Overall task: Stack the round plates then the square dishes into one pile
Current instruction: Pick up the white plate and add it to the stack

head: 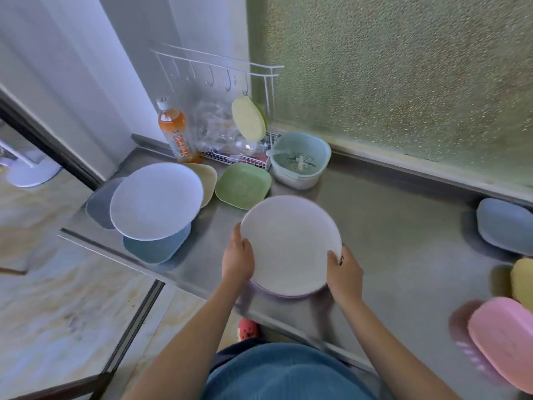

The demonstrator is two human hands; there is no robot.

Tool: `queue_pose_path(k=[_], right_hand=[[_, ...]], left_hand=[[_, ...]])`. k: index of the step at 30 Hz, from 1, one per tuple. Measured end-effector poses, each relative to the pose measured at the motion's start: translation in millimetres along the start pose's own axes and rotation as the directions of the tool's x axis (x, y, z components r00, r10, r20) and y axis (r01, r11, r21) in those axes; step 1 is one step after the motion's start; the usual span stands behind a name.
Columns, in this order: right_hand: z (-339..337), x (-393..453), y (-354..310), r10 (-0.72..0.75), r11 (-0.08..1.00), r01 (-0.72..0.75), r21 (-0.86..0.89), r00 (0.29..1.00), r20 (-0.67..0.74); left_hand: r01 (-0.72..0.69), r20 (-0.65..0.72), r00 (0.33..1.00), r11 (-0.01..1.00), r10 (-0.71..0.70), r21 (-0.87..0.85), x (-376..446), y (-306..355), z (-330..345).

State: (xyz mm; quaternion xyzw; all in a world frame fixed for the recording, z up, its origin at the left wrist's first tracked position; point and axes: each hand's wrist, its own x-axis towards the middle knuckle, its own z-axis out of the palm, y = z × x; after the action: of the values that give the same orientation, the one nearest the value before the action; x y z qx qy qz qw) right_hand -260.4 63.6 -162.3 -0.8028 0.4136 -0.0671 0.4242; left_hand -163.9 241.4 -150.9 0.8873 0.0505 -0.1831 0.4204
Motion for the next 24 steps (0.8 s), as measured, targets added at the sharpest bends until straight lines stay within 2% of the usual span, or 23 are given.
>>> queue_pose_path(k=[3, 4, 6, 7, 8, 10, 12, 14, 17, 20, 24], right_hand=[[15, -7, -8, 0.036, 0.999, -0.039, -0.032, 0.996, -0.079], [19, -10, -13, -0.013, 0.997, 0.0, -0.084, 0.989, -0.147], [32, -18, -31, -0.244, 0.955, 0.186, -0.23, 0.936, -0.255], [40, -21, -43, -0.361, 0.918, 0.296, -0.264, 0.899, -0.248], [49, -25, -59, -0.445, 0.882, 0.391, -0.263, 0.875, -0.189], [72, -31, -92, -0.544, 0.82, 0.537, -0.197, 0.839, 0.023], [97, -33, -123, -0.567, 0.795, 0.601, -0.087, 0.786, 0.247], [122, -32, -146, -0.538, 0.807, 0.59, -0.015, 0.746, 0.392], [151, -24, -169, -0.462, 0.836, 0.548, -0.023, 0.726, 0.509], [176, -18, -182, -0.387, 0.849, 0.526, -0.057, 0.691, 0.611], [200, -16, -186, -0.324, 0.916, 0.401, -0.001, 0.742, 0.587]], left_hand=[[-0.057, 0.038, 0.998, 0.998, 0.057, -0.007, 4, -9, -13], [-0.07, 0.03, 0.997, 0.997, 0.071, -0.011, 5, -12, -20], [-0.116, -0.079, 0.99, 0.993, 0.117, 0.024, 11, -22, -36], [-0.154, -0.169, 0.972, 0.985, 0.165, 0.079, 16, -26, -47], [-0.178, -0.252, 0.944, 0.972, 0.213, 0.154, 21, -32, -58], [-0.145, -0.346, 0.908, 0.951, 0.237, 0.272, 32, -42, -81], [-0.069, -0.341, 0.919, 0.933, 0.197, 0.353, 42, -53, -100], [-0.01, -0.272, 0.951, 0.898, 0.144, 0.44, 51, -65, -112], [0.026, -0.15, 0.987, 0.844, 0.065, 0.535, 63, -80, -120], [0.006, -0.089, 0.994, 0.798, 0.06, 0.602, 66, -88, -122], [-0.014, -0.086, 0.993, 0.821, 0.077, 0.571, 63, -95, -126]])
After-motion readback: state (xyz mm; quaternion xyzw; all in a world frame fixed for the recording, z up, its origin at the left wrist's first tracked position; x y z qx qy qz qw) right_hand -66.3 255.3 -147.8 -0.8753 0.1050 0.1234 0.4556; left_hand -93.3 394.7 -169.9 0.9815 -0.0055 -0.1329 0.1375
